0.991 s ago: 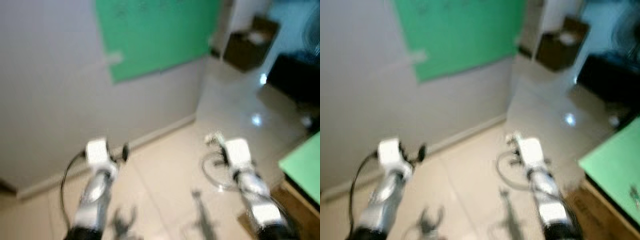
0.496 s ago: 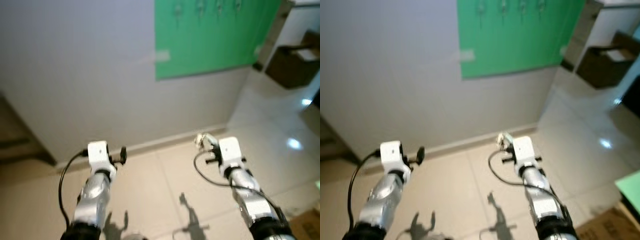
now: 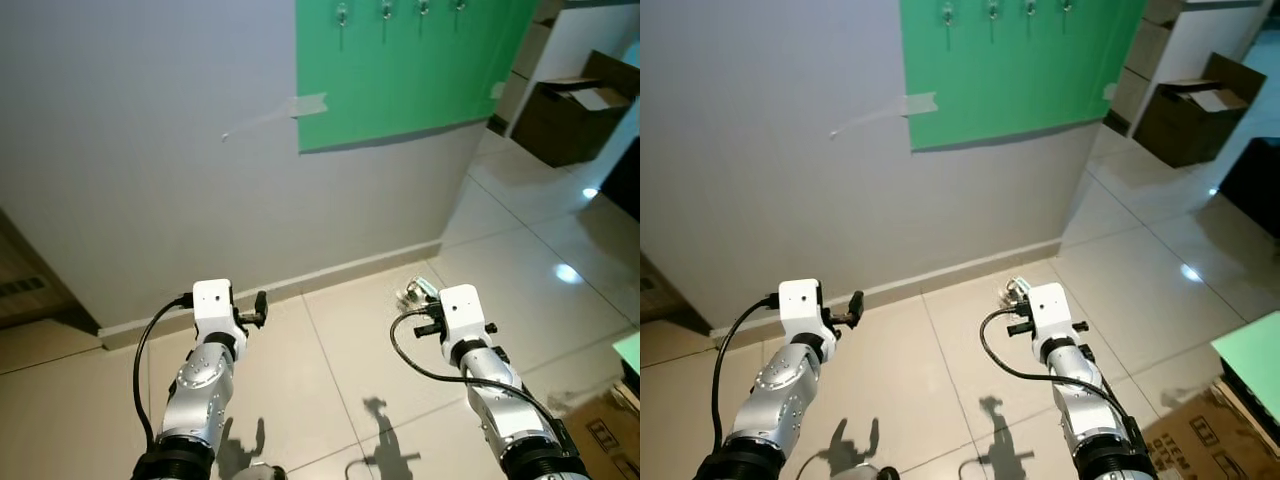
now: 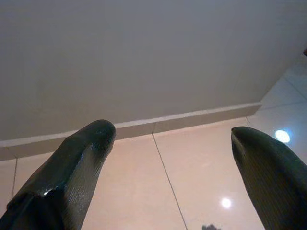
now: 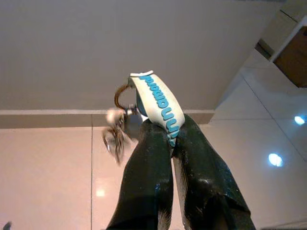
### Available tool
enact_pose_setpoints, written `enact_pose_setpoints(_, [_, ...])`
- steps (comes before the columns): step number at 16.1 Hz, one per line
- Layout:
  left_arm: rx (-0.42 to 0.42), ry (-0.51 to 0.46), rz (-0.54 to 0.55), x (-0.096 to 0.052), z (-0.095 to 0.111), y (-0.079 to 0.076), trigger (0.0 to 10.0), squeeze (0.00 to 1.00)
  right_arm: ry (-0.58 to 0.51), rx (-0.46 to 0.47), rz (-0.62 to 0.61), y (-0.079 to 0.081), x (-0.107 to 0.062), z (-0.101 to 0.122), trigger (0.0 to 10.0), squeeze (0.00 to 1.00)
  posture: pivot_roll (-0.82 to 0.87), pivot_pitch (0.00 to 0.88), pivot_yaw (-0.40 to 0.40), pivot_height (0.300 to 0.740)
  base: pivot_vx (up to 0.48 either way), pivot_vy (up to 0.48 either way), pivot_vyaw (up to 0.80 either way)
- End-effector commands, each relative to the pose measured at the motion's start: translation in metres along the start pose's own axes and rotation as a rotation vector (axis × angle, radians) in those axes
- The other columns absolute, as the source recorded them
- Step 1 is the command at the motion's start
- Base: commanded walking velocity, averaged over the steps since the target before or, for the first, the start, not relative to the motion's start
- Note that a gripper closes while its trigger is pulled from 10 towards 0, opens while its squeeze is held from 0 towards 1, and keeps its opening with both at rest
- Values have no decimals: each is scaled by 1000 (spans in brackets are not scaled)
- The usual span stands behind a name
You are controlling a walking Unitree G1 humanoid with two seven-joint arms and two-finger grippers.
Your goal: Hang keys on a hook
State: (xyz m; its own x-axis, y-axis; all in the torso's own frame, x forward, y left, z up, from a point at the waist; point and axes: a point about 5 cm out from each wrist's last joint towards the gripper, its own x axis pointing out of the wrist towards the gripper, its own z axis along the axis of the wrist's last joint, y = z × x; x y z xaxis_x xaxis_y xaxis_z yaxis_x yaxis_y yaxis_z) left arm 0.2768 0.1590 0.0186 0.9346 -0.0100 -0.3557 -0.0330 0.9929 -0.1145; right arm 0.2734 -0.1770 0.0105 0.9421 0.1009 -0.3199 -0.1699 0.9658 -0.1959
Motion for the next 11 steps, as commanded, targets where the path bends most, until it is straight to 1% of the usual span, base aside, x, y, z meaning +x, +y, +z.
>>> enact_pose_setpoints(1, [21,-18,1,3,8,-2,10000,0,-35,-9,6,1,4,9,0,0,-127,0,15,740,431,0,0])
enact_pose_setpoints(4, [8,-27,27,4,10,-1,10000,0,-28,-7,1,3,5,7,0,0,-134,0,27,740,433,0,0])
enact_pose_setpoints(11, [16,-29,11,7,12,-8,10000,0,-17,-5,-15,-1,2,1,0,0,-150,0,44,740,434,0,0])
